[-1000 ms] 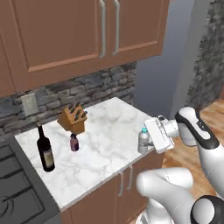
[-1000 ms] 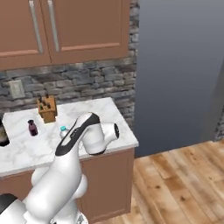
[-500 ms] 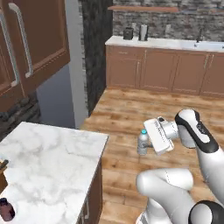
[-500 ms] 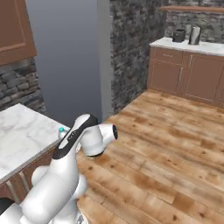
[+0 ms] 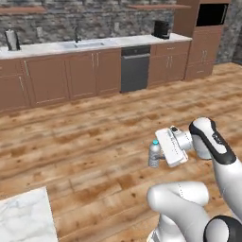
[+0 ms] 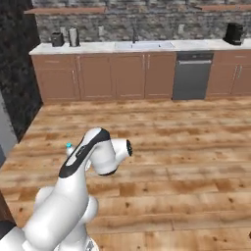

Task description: Place the drinks on the dining counter in a tight cluster.

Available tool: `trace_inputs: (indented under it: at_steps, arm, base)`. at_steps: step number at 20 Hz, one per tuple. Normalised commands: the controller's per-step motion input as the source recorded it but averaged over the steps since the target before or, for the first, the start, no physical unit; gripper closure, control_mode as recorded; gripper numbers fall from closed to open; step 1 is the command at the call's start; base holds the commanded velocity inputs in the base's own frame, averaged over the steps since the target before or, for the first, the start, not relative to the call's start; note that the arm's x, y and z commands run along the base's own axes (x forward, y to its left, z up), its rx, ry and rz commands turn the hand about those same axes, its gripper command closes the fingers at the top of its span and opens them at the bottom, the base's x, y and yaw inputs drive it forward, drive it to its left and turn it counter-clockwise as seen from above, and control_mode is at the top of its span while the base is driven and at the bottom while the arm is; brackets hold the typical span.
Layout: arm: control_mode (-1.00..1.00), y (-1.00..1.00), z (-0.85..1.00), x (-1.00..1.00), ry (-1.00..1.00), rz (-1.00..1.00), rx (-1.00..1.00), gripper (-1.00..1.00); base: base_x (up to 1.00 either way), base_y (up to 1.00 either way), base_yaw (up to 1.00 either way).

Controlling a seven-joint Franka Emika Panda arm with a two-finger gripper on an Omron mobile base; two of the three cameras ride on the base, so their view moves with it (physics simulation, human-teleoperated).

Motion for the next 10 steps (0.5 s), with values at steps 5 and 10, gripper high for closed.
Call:
trace_inputs:
  at_steps: [5, 10]
  arm:
    - [1.0, 0.0, 0.0, 0.0, 0.0, 0.0, 0.0, 1.0]
    - [1.0, 0.0, 0.0, 0.0, 0.0, 0.0, 0.0, 1.0]
  base:
    - [0.0, 0.04, -1.0]
    - [0.0, 0.04, -1.0]
